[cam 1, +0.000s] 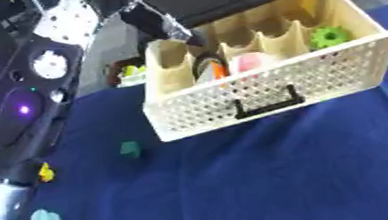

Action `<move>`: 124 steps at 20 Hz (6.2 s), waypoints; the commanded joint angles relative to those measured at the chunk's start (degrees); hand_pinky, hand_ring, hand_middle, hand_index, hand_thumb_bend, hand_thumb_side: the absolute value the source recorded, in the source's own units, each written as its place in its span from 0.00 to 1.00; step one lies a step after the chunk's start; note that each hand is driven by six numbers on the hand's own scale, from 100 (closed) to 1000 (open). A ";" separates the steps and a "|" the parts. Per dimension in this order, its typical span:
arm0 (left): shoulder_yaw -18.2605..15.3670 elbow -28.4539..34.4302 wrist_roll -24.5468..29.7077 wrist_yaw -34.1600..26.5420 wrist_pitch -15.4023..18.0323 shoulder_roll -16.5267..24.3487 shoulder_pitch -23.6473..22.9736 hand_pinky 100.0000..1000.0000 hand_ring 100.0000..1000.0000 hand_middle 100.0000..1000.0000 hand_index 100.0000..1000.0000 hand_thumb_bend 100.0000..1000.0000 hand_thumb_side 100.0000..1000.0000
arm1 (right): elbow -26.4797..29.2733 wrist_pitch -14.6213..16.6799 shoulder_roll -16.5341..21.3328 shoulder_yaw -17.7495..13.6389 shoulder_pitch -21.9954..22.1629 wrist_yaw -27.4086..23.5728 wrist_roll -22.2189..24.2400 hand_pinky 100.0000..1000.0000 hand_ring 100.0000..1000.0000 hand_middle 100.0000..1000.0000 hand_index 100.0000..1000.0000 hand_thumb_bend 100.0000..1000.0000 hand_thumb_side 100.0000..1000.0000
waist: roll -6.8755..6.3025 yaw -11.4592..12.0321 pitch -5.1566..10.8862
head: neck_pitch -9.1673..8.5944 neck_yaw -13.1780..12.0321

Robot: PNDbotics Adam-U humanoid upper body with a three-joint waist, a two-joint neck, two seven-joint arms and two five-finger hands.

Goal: Pick up objects from table and place into drawer.

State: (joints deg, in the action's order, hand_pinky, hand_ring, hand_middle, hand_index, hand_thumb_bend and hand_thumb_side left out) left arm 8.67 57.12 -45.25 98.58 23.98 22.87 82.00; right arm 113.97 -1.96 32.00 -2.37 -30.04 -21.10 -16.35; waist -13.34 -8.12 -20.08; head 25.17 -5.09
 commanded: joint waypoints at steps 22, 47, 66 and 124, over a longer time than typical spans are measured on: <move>-6.73 38.77 33.28 -98.74 -2.02 10.88 -22.09 0.20 0.36 0.38 0.78 0.00 0.64 | 0.62 -0.74 7.42 1.10 -5.65 8.01 4.31 0.73 0.55 0.37 0.63 0.00 1.00 | 8.21 4.38 3.69 | 4.00 3.02; -17.69 57.47 53.27 -114.83 -18.96 1.20 -54.95 0.32 0.43 0.44 0.92 0.03 0.93 | 0.62 -2.74 33.77 15.86 -14.30 4.79 54.07 0.81 0.75 0.68 0.84 0.00 1.00 | 14.48 4.48 5.01 | 5.17 1.55; -18.65 57.47 55.15 -112.21 -21.98 -2.42 -58.30 0.33 0.43 0.44 0.92 0.06 0.97 | 0.62 -10.36 33.57 25.47 -17.12 -2.55 68.30 0.89 0.82 0.79 1.00 0.00 1.00 | 15.34 4.70 6.55 | 6.30 1.63; -19.69 57.47 57.54 -108.00 -21.45 -5.71 -59.74 0.33 0.43 0.44 0.93 0.05 1.00 | -18.87 -20.19 22.27 33.35 -23.12 12.95 68.32 0.85 0.81 0.80 0.99 0.00 1.00 | 15.00 8.18 2.74 | 2.83 5.94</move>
State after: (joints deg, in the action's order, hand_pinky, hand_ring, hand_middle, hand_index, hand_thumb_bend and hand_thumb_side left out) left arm -10.61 113.44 12.07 -9.58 2.50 16.58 21.74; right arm 95.72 -20.99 53.39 31.82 -52.01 -8.85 50.43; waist 1.74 0.02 -18.25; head 28.60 0.67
